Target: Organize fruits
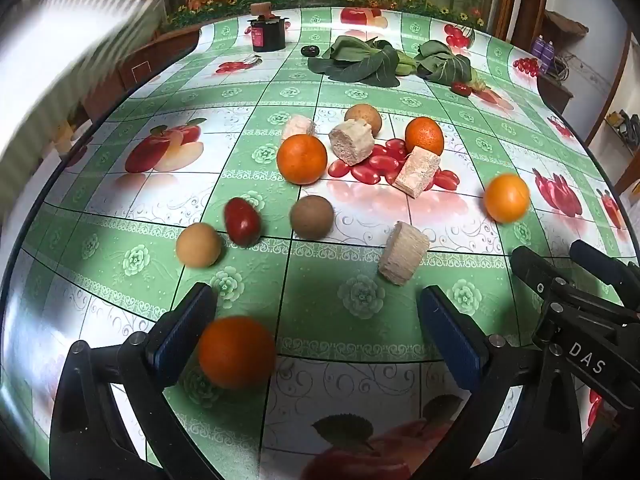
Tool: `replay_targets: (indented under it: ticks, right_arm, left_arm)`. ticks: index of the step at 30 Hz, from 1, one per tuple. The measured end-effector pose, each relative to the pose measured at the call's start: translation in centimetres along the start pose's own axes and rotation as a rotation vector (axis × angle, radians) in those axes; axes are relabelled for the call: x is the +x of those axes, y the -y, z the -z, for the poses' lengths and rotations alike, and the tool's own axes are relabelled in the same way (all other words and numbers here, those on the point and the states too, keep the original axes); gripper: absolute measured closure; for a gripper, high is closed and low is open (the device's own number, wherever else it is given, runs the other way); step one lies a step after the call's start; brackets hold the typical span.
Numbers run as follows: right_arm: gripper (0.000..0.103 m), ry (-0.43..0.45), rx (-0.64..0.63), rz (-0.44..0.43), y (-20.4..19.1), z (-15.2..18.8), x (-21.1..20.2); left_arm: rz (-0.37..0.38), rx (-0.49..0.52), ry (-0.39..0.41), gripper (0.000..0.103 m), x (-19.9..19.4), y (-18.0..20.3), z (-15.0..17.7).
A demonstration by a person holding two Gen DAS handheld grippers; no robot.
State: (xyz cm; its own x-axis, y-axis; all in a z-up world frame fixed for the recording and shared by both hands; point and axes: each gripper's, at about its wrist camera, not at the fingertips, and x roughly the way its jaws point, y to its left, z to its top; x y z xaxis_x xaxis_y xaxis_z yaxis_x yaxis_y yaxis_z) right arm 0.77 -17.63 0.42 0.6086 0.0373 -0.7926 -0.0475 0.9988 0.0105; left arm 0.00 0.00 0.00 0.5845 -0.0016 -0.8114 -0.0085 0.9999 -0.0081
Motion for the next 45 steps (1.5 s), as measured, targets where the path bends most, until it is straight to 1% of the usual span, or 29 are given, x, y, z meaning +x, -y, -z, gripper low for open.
replay_targets:
  ticks: [23,26,41,43,45]
  right_arm:
    - [0.021,0.001,0.000,-0.001,-0.05,-0.01,0.03]
    - [0.018,-0.002,-0.004,-0.004,-0.15,-0.07,0.13]
    - [0.015,-0.003,-0.005,-0.014,-0.04,-0.15,0.20]
    - [0.015,-0.002,-0.017,-0.019,-0.48,-0.33,0.30]
    - [0.022,-0.001,-0.029,-0.020,-0.34,-0.27,0.16]
  left_arm:
    - [-0.001,0.001,0.000,0.000,-0.02,0.01,0.00]
    - [-0.001,0.001,0.000,0.000,-0.02,0.01,0.00]
    - [-0.001,0.001,0.001,0.000,-0.02,0.01,0.00]
    - [-0.001,0.003,0.000,0.000,-0.02,0.01,-0.01]
    - [0.006,0.010,-0.001,0.000,-0.06,-0.04,0.02]
